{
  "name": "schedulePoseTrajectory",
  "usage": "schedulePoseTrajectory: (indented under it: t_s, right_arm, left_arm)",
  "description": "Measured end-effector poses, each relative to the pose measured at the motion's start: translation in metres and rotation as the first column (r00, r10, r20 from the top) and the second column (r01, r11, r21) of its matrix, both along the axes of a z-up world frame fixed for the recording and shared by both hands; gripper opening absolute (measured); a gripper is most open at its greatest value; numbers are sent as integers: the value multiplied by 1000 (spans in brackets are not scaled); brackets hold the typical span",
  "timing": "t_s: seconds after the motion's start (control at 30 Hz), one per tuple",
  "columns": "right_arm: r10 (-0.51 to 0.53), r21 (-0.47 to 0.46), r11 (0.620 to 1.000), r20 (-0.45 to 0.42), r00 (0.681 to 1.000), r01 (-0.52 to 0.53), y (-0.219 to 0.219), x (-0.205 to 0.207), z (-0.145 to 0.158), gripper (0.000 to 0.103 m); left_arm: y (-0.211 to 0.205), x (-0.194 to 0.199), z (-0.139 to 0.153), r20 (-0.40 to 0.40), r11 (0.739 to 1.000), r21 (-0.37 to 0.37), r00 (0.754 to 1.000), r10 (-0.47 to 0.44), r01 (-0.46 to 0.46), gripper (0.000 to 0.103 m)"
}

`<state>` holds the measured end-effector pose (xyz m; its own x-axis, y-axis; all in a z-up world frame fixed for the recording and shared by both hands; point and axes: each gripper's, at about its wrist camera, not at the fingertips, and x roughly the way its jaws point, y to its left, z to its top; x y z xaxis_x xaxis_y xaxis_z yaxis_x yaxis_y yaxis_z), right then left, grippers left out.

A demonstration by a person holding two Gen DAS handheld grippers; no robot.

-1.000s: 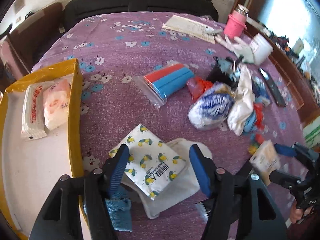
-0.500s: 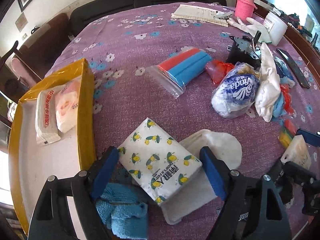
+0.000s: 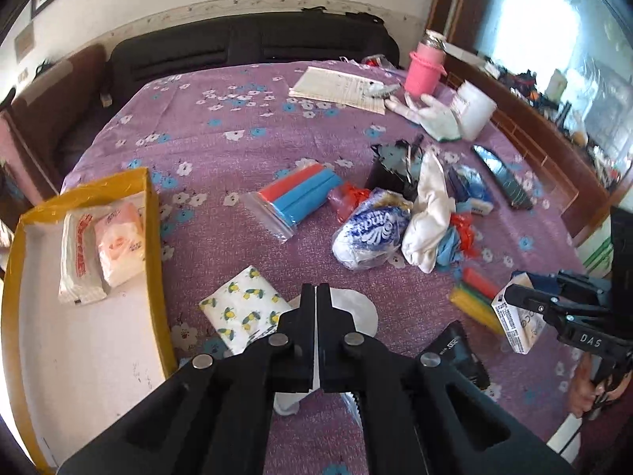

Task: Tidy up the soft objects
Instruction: 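Grasp the lemon-print tissue pack with the left gripper while the right grasps the white tissue pack, then carry both packs into the yellow tray and release them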

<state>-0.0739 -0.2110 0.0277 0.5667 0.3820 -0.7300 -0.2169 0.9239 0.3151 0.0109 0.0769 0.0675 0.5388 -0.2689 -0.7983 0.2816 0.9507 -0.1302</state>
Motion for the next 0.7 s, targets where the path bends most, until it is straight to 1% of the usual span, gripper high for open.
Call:
schedulePoseTrajectory:
  t_s: [0.03, 0.07, 0.1, 0.13, 0.23, 0.27, 0.3, 0.33, 0.37, 0.4, 0.43, 0.47, 0.5, 0.53, 0.6, 0.67, 0.7]
  right_arm:
    - [-2, -1, 1000, 4, 1000, 2, -1, -1, 1, 36]
    - [0, -4, 1000, 4, 1000, 0, -1, -2, 1, 36]
    - [1, -4, 1000, 3, 1000, -1, 0, -2, 1, 36]
    - [1, -2, 1000, -1, 1000, -1, 1, -2, 0, 36]
    - [5, -2, 1000, -17, 1000, -5, 5, 0, -8, 36]
    - [7, -2, 1000, -25, 1000, -7, 6, 1, -11, 36]
    - [9, -4, 1000, -32, 999, -9, 7, 1, -14, 36]
    - [10, -7, 1000, -37, 999, -11, 8, 2, -16, 36]
    - [16, -10, 1000, -39, 999, -16, 9, 3, -18, 39]
    - [18, -10, 1000, -38, 999, -18, 9, 2, -19, 40]
    - [19, -7, 1000, -34, 999, -19, 9, 2, -18, 41]
    - [24, -1, 1000, -34, 999, -24, 7, 1, -18, 46]
    - [24, 0, 1000, -28, 999, -24, 6, 0, -17, 49]
    - [20, -8, 1000, -18, 1000, -21, 4, -1, -16, 52]
    - [19, -35, 999, -4, 1000, -19, 3, -4, -13, 64]
    - [33, -43, 999, -2, 999, -33, 4, -7, -13, 69]
    - [38, -47, 998, -3, 999, -38, 5, -9, -13, 70]
  left_arm:
    - [5, 2, -1, -15, 1000, -5, 1000, 14, -14, 16]
    - [8, 4, -5, -30, 999, 5, 999, 32, -31, 26]
    - [11, 8, -10, -45, 997, 37, 997, 67, -65, 50]
    - [14, 12, -16, -54, 995, 58, 995, 89, -86, 61]
    - [10, 25, -35, -117, 990, 95, 987, 112, -101, 63]
    - [9, 31, -42, -141, 986, 118, 981, 137, -120, 65]
    - [8, 38, -48, -160, 981, 132, 974, 161, -141, 72]
    - [8, 43, -53, -173, 978, 142, 969, 175, -152, 76]
    - [6, 49, -59, -189, 974, 161, 964, 187, -158, 76]
    - [3, 51, -62, -175, 969, 190, 966, 189, -155, 76]
    - [-3, 51, -64, -162, 968, 210, 971, 174, -138, 73]
    - [-7, 50, -65, -161, 972, 205, 975, 151, -117, 66]
    - [-9, 48, -63, -158, 979, 180, 979, 128, -99, 54]
    - [-10, 46, -60, -150, 980, 176, 981, 120, -93, 53]
    - [-11, 40, -53, -108, 983, 165, 989, 103, -84, 53]
    - [-7, 34, -45, -88, 986, 143, 991, 96, -83, 53]
    - [-3, 30, -40, -78, 990, 113, 992, 95, -86, 53]
